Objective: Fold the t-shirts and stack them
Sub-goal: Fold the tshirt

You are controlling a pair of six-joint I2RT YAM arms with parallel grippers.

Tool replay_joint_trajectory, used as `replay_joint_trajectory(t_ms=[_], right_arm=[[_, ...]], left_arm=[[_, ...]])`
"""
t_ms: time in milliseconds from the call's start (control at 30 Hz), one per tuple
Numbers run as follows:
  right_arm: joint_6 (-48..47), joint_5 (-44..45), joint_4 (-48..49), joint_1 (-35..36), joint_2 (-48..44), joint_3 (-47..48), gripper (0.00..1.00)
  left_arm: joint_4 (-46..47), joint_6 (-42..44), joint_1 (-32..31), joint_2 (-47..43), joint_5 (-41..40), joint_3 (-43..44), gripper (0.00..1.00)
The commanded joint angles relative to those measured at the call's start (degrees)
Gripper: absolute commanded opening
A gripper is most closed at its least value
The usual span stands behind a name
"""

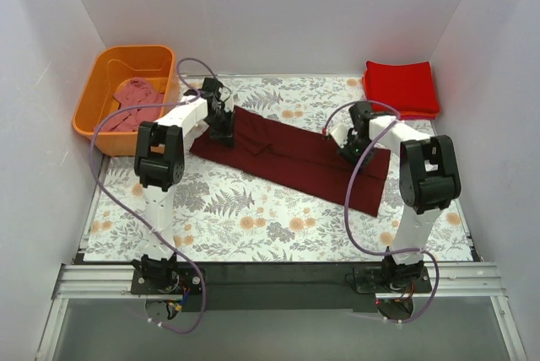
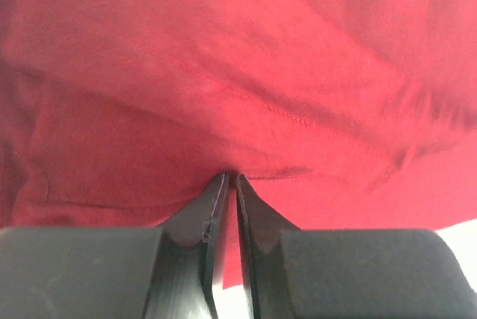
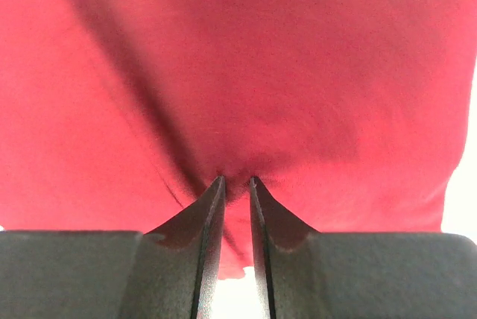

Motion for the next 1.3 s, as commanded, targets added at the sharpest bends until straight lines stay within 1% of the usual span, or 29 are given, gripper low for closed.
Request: replay_joint_trajectory(t_ms=[0,33,67,100,133,167,200,267,300,333,400,467,533,667,900,1000,1033,1100,1133,1167,1200,1233,1267], right_arm=[[-0.4,-5.6,-6.8,9.8,-4.8,-10.2,0.26],[0.2,-10.7,-7.6,12.7,-6.4,-10.7,0.26],[0.5,-13.7,-10.6,18.0,-7.6,-10.5,0.27],[1.6,-16.5,-11.5,19.9,-9.7,-9.8,0.28],[2.3,-21.0,-12.4,21.0,-10.5,-7.4,0.29],[2.7,-23.2,-14.3,21.6,-11.1,-5.8,0.29],[3.2,-24.1,-15.2,21.5,-11.7,-4.1,0.30],[2.5,-22.9,-16.0,20.5,-12.1,-0.6,0.30],[1.8,-21.8,-16.0,20.2,-12.5,-0.1,0.30],[0.2,-18.8,-15.9,19.9,-12.4,-0.1,0.31],[-1.2,-16.5,-15.3,18.9,-10.9,-0.3,0.30],[-1.7,-15.3,-14.9,18.7,-9.7,-0.6,0.29],[-1.6,-15.9,-14.3,18.9,-7.9,-0.5,0.28],[-0.6,-15.2,-12.0,20.4,-5.3,-2.2,0.23],[0.9,-14.5,-9.2,24.9,-2.5,-7.8,0.20],[2.3,-17.3,-8.8,29.0,-1.7,-9.2,0.19],[3.0,-19.5,-8.7,31.5,-1.3,-10.1,0.19],[4.9,-21.7,-8.2,34.3,-0.4,-10.6,0.19],[5.6,-24.3,-8.0,36.7,-0.1,-10.3,0.19],[6.2,-26.0,-8.1,37.7,0.6,-9.8,0.20],[6.9,-27.7,-8.6,38.6,0.9,-9.1,0.20],[7.7,-31.8,-9.0,39.2,0.9,-8.2,0.23],[8.1,-34.0,-9.5,39.0,0.8,-5.7,0.24]], left_arm=[[0.6,8.6,1.3,12.6,-2.4,17.0,0.09],[-1.2,10.3,1.0,15.5,-0.2,23.5,0.10],[-2.6,12.1,0.2,18.1,0.8,37.4,0.12],[-4.1,12.8,-0.1,22.3,1.7,42.9,0.14],[-3.5,13.1,-0.5,22.8,1.8,46.3,0.18],[-1.7,13.5,-1.1,22.0,1.9,47.2,0.20],[5.0,13.8,-1.3,17.7,1.4,42.1,0.24],[13.3,13.6,-1.4,10.6,0.0,31.6,0.27],[19.9,13.6,-1.4,7.5,0.3,27.3,0.32],[22.1,13.5,-1.4,2.0,0.6,20.2,0.34],[23.8,12.8,-1.4,-1.5,1.4,17.0,0.35],[23.0,10.5,-1.4,-4.2,1.6,15.8,0.36],[21.8,9.0,-1.4,-6.1,2.5,13.4,0.38],[20.5,6.9,-1.4,-11.9,4.3,8.0,0.40],[12.5,5.7,-1.4,-15.5,5.9,3.1,0.39],[10.4,5.4,-1.4,-15.6,6.4,1.3,0.38],[10.0,5.5,-1.4,-15.4,6.7,1.0,0.37],[8.5,5.3,-1.4,-13.9,6.9,0.6,0.36],[7.9,5.3,-1.4,-13.3,7.7,0.6,0.36],[7.2,5.3,-1.5,-12.6,8.2,0.8,0.36],[6.2,5.3,-1.5,-12.1,8.7,0.8,0.34],[5.9,5.1,-1.5,-11.0,9.1,0.7,0.34],[5.8,4.9,-1.5,-10.6,10.1,0.5,0.34]])
